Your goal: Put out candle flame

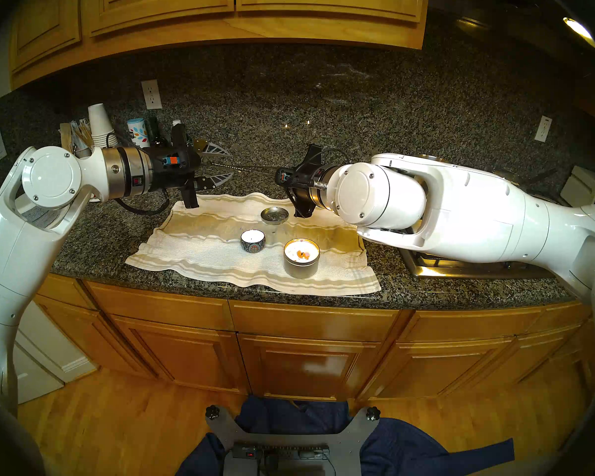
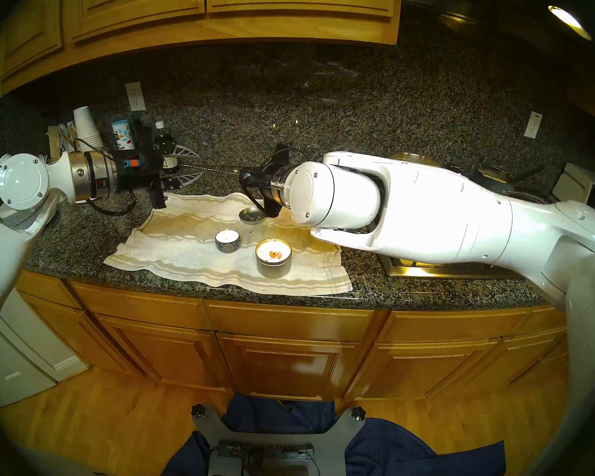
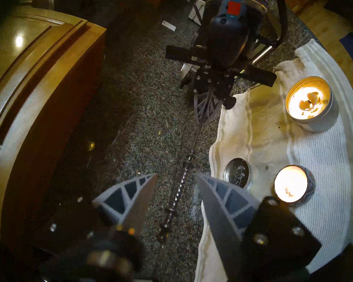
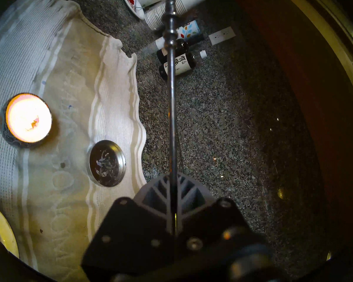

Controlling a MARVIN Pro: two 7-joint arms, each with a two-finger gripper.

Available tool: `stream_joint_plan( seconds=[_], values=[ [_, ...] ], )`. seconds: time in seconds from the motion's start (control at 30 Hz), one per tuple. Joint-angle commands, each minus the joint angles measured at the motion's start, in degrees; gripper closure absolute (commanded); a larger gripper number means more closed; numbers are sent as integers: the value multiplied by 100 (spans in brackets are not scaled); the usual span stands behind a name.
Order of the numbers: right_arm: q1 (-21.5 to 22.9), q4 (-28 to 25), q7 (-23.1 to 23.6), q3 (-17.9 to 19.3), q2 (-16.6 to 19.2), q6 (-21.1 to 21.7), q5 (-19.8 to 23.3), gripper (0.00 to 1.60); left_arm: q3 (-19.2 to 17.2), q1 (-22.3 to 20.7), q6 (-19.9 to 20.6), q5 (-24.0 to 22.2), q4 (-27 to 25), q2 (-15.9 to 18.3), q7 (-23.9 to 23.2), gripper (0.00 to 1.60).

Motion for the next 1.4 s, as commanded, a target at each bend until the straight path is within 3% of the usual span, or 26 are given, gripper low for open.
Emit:
stream_joint_plan(
  seconds=[0.0, 0.47, 0.77, 0.97, 1.37],
  values=[
    [286, -35, -64, 152, 35, -27, -153, 160, 79, -449, -62, 275, 112, -29, 160, 81],
    [314, -61, -67, 114, 17, -12, -165, 160, 292, -641, -185, 531, 208, -136, 142, 74],
    [312, 75, -151, 122, -96, 105, -176, 160, 179, -452, -156, 514, 20, -103, 99, 63],
    [325, 85, -140, 129, -133, 116, -179, 160, 202, -386, -175, 566, 73, -98, 103, 78],
    [333, -17, -129, 109, -99, 167, -195, 160, 372, -503, -214, 696, 206, -146, 155, 69]
  ],
)
